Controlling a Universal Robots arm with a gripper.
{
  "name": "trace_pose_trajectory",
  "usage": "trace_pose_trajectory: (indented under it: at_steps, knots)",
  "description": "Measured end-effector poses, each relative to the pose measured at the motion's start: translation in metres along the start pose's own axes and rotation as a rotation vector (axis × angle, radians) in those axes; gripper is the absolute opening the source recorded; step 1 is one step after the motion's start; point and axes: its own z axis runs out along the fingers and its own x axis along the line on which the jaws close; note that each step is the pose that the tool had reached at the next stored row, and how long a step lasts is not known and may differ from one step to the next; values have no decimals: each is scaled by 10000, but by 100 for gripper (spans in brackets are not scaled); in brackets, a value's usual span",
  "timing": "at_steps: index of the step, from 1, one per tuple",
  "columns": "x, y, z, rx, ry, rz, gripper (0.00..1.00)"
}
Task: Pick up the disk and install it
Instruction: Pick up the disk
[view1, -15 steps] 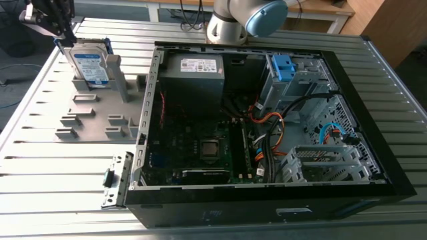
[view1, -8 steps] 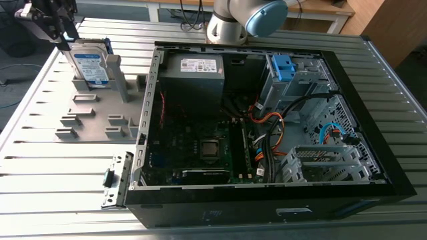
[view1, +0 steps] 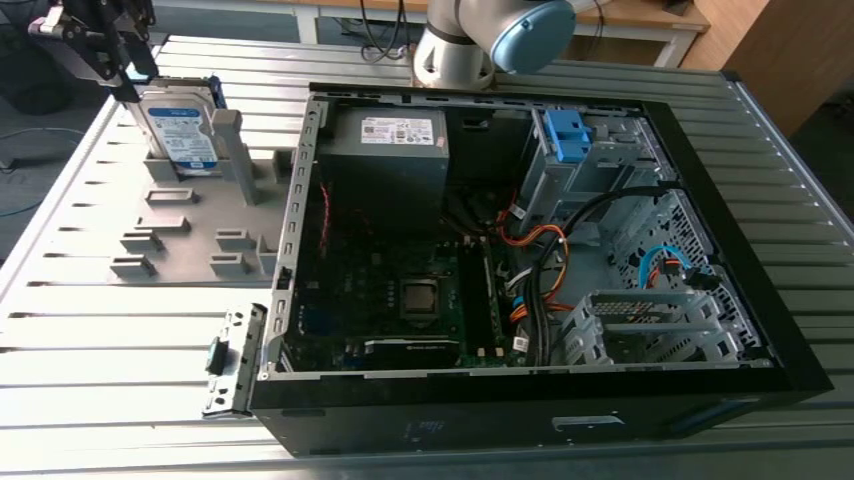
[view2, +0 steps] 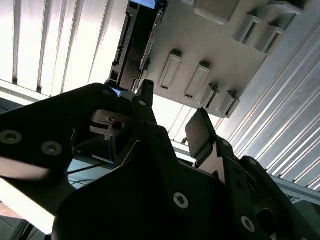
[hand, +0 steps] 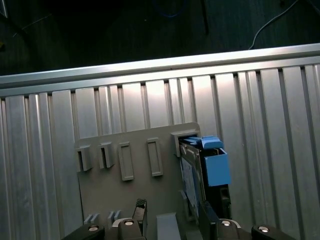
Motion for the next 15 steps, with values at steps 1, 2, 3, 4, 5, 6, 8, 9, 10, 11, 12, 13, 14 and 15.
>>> trace_pose_trajectory:
  at_steps: [1,2,3,4,5,6,8,9,10,11,12,13,14,15]
  knots:
    - [0,0,0,1,2,0,53]
    - [0,0,0,1,2,0,53]
    - [0,0,0,1,3,0,53]
    - [-1,0,0,1,3,1,53]
    - [-4,0,0,1,3,1,53]
    - [-8,1,0,1,3,2,53]
    - [-19,3,1,0,3,1,53]
    - [-26,5,2,1,3,0,53]
    - [-32,6,2,1,3,1,53]
    - [-39,7,2,0,3,1,53]
    - [-46,9,3,1,3,0,53]
    - [-52,10,3,1,3,0,53]
    - [-58,11,3,1,3,0,53]
    - [-63,12,3,0,3,1,53]
